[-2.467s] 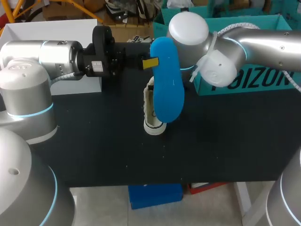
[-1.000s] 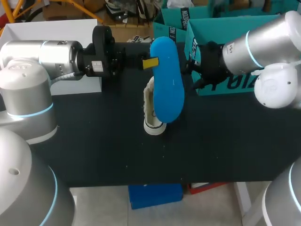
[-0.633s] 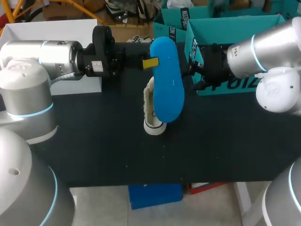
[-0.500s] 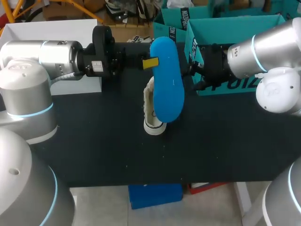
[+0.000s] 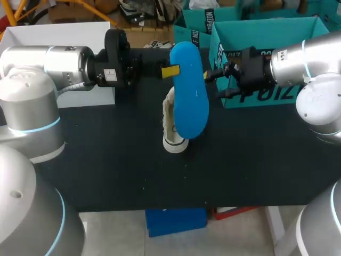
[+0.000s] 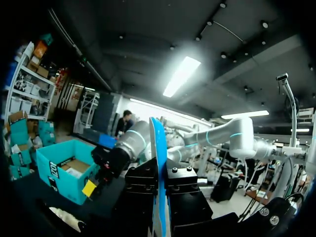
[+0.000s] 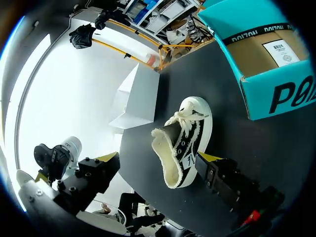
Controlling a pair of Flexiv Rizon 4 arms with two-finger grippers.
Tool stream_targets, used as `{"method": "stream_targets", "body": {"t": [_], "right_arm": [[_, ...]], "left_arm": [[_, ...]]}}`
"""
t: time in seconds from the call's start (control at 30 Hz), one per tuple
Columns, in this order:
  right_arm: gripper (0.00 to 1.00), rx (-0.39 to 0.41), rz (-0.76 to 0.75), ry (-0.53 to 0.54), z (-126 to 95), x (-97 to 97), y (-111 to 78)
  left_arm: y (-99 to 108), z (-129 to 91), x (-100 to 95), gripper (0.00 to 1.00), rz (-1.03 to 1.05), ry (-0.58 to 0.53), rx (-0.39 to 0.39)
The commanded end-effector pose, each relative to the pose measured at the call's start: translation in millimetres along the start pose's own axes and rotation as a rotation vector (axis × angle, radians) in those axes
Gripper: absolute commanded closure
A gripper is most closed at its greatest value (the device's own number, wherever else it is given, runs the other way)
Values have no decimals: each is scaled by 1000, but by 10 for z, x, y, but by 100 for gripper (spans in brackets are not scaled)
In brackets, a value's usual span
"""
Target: Take the shoe out of the shoebox, open the shoe tongue, remove and reinsert the insole, then place the shoe into the shoebox
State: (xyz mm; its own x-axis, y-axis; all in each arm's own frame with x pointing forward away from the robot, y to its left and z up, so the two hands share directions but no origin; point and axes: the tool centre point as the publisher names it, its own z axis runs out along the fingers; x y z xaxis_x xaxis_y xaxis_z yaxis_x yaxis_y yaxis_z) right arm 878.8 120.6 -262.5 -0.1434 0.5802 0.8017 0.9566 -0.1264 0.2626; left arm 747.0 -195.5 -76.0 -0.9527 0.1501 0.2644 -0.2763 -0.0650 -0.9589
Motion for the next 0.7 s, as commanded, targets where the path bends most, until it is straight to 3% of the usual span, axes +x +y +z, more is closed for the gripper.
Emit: {"method": "stream_targets", "body": {"t": [0.03, 0.7], "right_arm": [[0, 15, 15, 80, 21, -5, 13], [0, 91, 109, 441, 81, 335, -154]], "left_arm": [[14, 19, 4, 100, 2, -5, 1], [14, 19, 4, 100, 2, -5, 1]]}}
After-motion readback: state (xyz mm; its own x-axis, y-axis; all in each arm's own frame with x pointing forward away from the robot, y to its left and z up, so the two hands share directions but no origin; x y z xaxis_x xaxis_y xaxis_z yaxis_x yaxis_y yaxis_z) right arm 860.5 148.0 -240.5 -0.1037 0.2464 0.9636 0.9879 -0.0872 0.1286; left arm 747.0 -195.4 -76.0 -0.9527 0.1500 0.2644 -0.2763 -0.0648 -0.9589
